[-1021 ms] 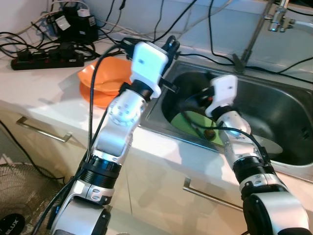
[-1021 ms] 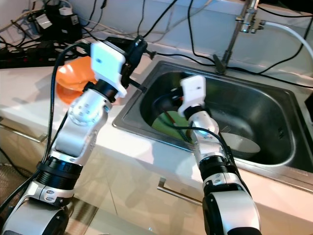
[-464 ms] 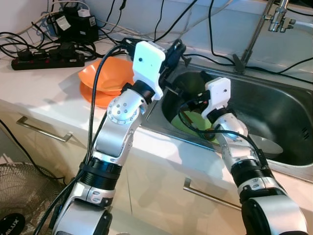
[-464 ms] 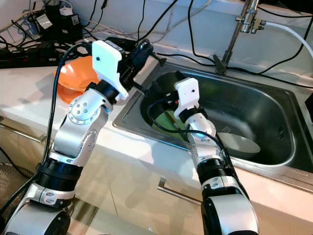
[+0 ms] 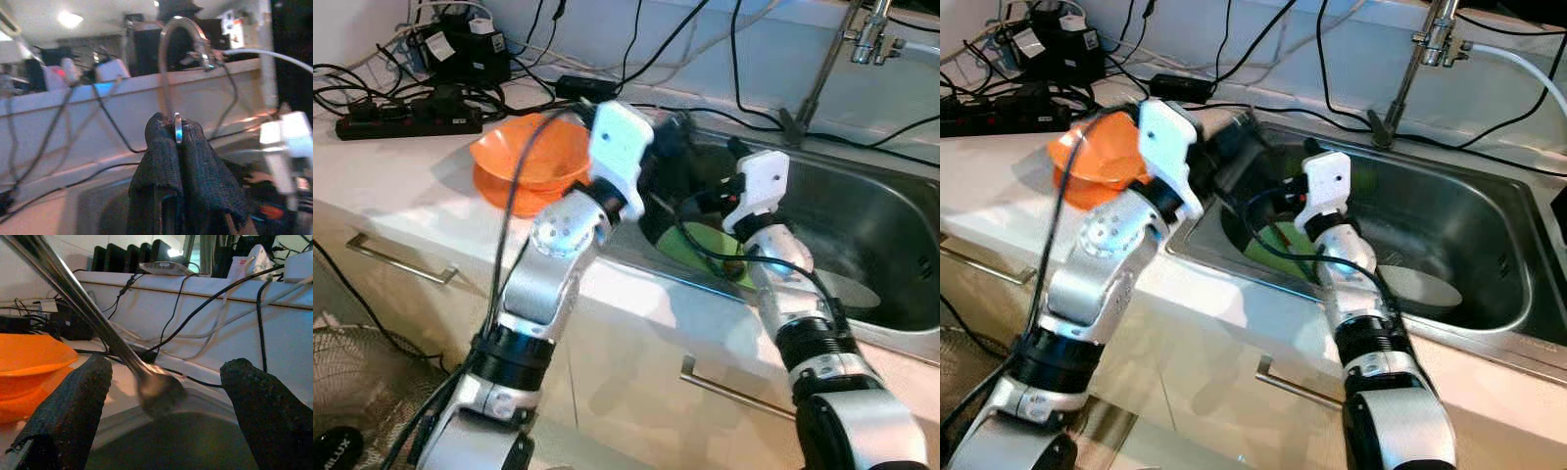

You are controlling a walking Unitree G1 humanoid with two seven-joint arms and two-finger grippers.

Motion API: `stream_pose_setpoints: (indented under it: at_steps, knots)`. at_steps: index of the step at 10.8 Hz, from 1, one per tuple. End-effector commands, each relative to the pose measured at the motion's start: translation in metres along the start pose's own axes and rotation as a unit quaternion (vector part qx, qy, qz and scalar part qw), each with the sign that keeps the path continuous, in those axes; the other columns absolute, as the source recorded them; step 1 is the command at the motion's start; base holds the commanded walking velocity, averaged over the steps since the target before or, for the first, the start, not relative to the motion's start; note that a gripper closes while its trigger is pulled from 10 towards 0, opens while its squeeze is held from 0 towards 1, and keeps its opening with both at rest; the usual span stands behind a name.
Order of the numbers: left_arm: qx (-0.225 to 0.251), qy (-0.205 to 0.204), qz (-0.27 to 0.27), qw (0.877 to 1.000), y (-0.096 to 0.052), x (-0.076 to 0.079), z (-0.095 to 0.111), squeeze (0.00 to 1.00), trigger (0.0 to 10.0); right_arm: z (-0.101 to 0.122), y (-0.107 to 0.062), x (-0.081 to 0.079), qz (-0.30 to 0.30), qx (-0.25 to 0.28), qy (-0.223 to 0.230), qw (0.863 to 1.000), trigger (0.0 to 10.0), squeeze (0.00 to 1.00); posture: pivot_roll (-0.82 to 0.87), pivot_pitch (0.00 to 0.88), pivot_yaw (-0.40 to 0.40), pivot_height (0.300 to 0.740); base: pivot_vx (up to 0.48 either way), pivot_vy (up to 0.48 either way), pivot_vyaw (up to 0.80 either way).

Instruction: Kitchen organization

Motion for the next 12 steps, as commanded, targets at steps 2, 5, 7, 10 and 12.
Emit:
stream_pose_setpoints:
  at_steps: [2,5,7,10,12]
  knots:
    - [0.01,-0.008,-0.027,1.0,0.001,0.008,0.005,0.0,10.0,0.011,0.007,-0.008,0.027,0.021,0.005,0.999,10.0,0.0,0.24,0.015,-0.034,0.74,0.0,0.0,0.0]
    - [0.005,-0.009,-0.039,0.999,-0.001,0.011,0.005,0.0,10.0,0.009,0.007,-0.019,0.059,0.018,0.018,0.998,10.0,0.0,0.24,0.016,-0.034,0.74,0.0,0.0,0.0]
    - [0.001,-0.008,-0.04,0.999,-0.001,0.011,0.004,0.0,10.0,0.009,0.006,-0.019,0.065,0.017,0.022,0.998,0.0,0.0,0.24,0.016,-0.034,0.74,0.0,0.0,0.0]
    - [-0.002,-0.008,-0.038,0.999,-0.001,0.011,0.004,0.0,10.0,0.009,0.005,-0.019,0.069,0.017,0.027,0.997,0.0,0.0,0.24,0.017,-0.034,0.74,0.0,0.0,0.0]
    - [-0.004,-0.009,-0.04,0.999,-0.001,0.012,0.003,0.0,10.0,0.008,0.005,-0.02,0.07,0.017,0.03,0.997,0.0,0.0,0.24,0.017,-0.034,0.74,0.0,0.0,0.0]
Point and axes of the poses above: a point about 5 cm out from each wrist's last joint towards the gripper, its own y axis pointing out of the wrist towards the gripper, its own z axis along the axis of the wrist's last joint, x = y × z, the point moved 1 cm from there along y, pointing out of the wrist towards the gripper, and after that the axes turned 13 degrees about y, right-handed, at the moved point
